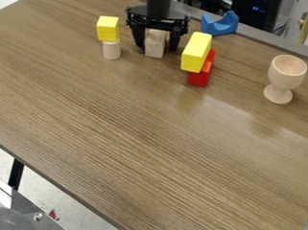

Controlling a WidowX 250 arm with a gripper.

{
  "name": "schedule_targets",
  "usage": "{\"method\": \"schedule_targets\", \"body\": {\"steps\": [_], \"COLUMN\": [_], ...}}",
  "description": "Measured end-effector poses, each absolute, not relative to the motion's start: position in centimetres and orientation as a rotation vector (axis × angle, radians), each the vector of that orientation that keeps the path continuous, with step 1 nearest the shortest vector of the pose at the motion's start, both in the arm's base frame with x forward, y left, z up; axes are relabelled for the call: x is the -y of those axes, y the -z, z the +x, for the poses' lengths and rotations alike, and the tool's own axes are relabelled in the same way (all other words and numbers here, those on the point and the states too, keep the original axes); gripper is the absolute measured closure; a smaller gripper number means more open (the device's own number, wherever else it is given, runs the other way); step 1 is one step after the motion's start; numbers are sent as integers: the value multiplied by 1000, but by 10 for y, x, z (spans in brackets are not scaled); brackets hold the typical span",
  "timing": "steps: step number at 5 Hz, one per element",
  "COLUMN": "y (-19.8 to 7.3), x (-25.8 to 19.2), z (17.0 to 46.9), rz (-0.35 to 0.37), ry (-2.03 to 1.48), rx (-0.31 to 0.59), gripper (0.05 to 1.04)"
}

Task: Move the wooden arch to the table

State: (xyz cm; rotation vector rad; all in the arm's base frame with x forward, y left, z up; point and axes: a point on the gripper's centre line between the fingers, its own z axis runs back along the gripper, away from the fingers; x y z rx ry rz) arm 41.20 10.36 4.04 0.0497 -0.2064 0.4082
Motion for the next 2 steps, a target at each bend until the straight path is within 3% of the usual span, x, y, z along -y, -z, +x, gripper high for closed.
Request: {"method": "schedule_targets", "body": {"steps": [2], "y": [-81], "x": [-102], "z": [393], "rz": [74], "ry": [-415], "rx": [287], "gripper": [83]}}
